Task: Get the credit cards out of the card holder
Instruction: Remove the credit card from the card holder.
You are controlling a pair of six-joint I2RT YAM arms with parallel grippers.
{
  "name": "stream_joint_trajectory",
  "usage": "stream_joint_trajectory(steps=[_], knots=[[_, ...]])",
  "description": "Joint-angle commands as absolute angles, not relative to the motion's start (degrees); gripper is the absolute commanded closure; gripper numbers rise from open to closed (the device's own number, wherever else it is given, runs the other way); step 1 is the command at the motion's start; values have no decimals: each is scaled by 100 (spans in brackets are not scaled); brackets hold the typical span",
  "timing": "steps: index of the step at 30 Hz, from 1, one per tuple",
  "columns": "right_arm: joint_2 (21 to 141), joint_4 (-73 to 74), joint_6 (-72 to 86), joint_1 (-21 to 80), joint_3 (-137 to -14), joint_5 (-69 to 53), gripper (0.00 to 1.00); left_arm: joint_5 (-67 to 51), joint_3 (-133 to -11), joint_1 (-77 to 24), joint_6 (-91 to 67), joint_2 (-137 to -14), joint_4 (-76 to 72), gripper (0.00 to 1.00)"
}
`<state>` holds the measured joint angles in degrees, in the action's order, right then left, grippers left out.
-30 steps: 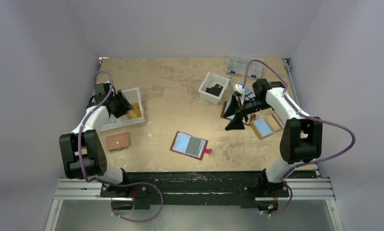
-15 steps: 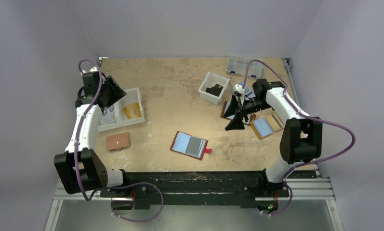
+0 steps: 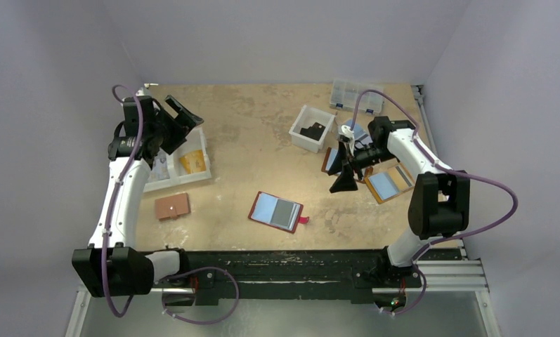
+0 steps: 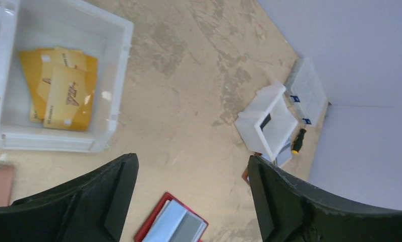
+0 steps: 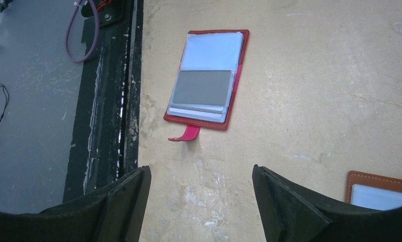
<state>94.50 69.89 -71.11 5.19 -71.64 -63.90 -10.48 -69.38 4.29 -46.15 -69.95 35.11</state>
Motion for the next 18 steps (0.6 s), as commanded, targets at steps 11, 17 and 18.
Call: stream_joint_trajectory(steps=[11, 17, 18], knots=[[8937, 5627, -5793, 495, -6671, -5796, 18, -1258, -8974, -525, -5967, -7250, 4750, 13], [8542, 5205, -5553, 450, -6279, -5725, 17, -1193, -9269, -885, -6468, -7305, 4993, 12], [8510, 5174, -5517, 442, -6262, -5703, 17, -1246, -9291, -902, -6534, -7304, 4993, 12]])
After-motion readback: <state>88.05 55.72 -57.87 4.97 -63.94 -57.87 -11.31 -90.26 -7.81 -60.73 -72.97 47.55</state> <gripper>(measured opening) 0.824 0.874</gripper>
